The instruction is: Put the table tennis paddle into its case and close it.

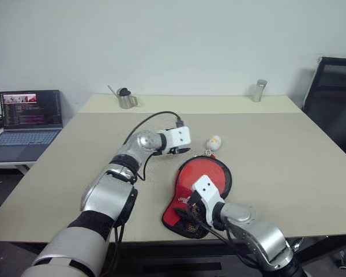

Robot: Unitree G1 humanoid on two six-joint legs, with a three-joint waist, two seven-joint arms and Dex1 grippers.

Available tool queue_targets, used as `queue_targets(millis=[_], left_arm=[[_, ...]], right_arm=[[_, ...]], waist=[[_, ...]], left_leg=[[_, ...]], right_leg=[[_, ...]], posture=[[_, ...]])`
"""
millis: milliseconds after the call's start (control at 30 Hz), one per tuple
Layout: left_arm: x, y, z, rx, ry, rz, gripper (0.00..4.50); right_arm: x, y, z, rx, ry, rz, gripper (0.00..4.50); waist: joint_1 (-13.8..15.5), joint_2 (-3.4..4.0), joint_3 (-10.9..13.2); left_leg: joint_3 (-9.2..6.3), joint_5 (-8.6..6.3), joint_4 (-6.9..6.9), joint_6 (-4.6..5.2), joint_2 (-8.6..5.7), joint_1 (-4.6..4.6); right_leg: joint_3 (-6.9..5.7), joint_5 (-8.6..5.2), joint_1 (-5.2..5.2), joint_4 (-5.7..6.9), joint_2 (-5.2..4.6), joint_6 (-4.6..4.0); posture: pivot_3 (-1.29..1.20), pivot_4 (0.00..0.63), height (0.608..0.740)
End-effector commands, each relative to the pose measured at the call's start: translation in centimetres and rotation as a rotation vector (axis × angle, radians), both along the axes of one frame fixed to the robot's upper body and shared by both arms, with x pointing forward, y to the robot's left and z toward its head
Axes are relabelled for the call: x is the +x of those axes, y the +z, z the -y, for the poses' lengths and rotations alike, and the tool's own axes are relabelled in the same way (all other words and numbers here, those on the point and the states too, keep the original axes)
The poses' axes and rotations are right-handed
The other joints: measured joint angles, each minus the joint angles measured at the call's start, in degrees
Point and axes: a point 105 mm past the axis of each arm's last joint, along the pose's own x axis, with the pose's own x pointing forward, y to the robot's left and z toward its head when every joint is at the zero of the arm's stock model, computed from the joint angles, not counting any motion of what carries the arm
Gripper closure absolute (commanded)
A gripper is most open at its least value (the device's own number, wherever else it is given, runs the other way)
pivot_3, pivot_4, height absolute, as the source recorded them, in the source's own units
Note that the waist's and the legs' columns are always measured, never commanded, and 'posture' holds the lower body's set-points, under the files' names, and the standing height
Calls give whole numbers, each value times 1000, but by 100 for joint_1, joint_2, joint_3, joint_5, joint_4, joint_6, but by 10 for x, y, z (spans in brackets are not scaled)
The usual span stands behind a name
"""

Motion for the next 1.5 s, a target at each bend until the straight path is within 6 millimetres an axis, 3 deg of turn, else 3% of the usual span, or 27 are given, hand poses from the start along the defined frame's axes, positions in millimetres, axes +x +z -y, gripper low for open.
queue_targets(millis=[33,167,300,367,433,567,767,1000,1300,1400,1500], left_arm=[[-21,15,-14,-223,-158,-168,1324],[-33,19,-45,-345,-178,-258,1324],[-44,21,-57,-401,-162,-281,1324],[-52,19,-61,-419,-150,-294,1324],[-66,18,-64,-451,-145,-320,1324],[-84,22,-67,-497,-114,-348,1324],[-88,30,-71,-494,-74,-334,1324],[-89,37,-80,-471,-47,-316,1324],[-89,39,-83,-458,-35,-307,1324],[-91,38,-84,-453,-36,-312,1272],[-97,34,-85,-426,-50,-342,1272]], right_arm=[[2,25,17,38,-8,25,0],[-4,58,25,101,56,58,0],[-2,81,32,154,83,72,0],[6,91,41,165,58,92,0],[27,96,62,129,-13,116,0],[67,93,96,58,-109,118,0],[109,77,117,29,-188,84,0],[128,50,115,75,-222,-14,0],[126,19,103,78,-169,-114,0],[127,14,100,78,-157,-120,644],[124,11,91,79,-115,-124,1605]], waist=[[16,1,2],[3,1,14],[1,2,15],[1,2,15],[-8,5,16],[3,5,19],[8,12,26],[0,14,29],[-10,17,31],[-16,17,31],[-24,18,31]], left_leg=[[-3,0,0,0,-1,-5],[-6,-1,-1,2,0,-11],[-22,-1,-3,2,3,-10],[-23,-1,-3,2,3,-10],[-20,-1,-3,2,0,-10],[-13,-1,-3,2,-2,-6],[-12,-1,-8,2,0,-4],[-1,-1,-41,2,1,-2],[5,-1,-81,1,2,-4],[6,-1,-81,1,4,-2],[5,-1,-82,1,6,0]], right_leg=[[-1,0,-1,-3,-1,-1],[5,0,-4,-9,-2,-2],[-2,0,-2,-7,0,-2],[-2,0,0,-8,-1,-3],[4,0,0,-9,-5,-3],[8,1,1,-11,-12,-4],[8,0,0,-8,-7,-5],[14,0,-4,-30,-8,-5],[16,1,-4,-85,-10,-6],[16,1,-3,-84,-10,-6],[15,1,-3,-83,-9,-6]], posture=[[0,150,740],[0,150,740],[0,150,740],[0,150,740],[0,150,740],[0,150,740],[0,150,740],[0,150,740],[0,150,740],[0,150,740],[0,150,740]])
